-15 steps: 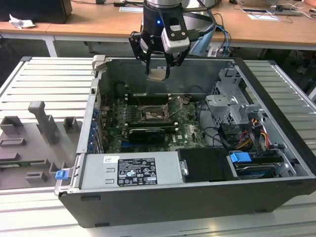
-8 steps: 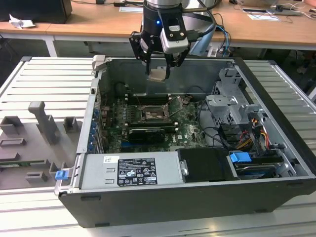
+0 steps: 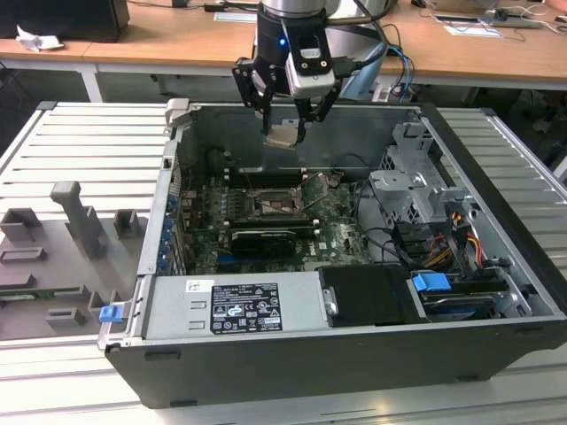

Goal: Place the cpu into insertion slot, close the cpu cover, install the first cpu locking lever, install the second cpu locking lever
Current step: 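Place the cpu into insertion slot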

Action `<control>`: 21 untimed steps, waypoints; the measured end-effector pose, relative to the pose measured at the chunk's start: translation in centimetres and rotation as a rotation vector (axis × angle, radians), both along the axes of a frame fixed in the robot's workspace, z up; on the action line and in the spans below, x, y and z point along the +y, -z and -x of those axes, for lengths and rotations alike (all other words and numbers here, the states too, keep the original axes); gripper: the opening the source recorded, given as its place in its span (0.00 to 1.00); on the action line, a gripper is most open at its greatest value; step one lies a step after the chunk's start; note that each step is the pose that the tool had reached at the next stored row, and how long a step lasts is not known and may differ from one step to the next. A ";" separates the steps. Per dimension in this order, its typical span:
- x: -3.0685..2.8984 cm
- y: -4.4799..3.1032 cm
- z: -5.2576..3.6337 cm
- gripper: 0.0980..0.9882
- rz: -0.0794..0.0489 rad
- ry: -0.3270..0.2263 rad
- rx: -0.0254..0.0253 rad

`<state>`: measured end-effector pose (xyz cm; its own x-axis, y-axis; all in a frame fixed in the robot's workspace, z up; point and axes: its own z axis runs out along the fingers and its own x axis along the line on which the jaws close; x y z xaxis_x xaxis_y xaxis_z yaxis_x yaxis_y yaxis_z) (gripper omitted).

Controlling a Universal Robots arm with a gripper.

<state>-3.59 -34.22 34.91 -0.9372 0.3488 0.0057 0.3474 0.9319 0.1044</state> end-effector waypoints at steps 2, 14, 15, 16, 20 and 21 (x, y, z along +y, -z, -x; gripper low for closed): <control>0.00 0.06 0.00 0.48 0.000 0.016 0.0001; 0.00 0.33 0.00 0.48 0.001 0.135 0.0000; 0.00 0.34 0.00 0.48 0.001 0.149 0.0000; 0.00 0.35 0.00 0.48 0.001 0.163 0.0001; 0.00 0.37 0.00 0.48 0.001 0.184 0.0001; 0.00 0.39 0.00 0.48 0.001 0.195 0.0000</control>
<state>-3.59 -34.22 34.53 -0.8521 0.5234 0.0053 0.5210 0.8472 0.1036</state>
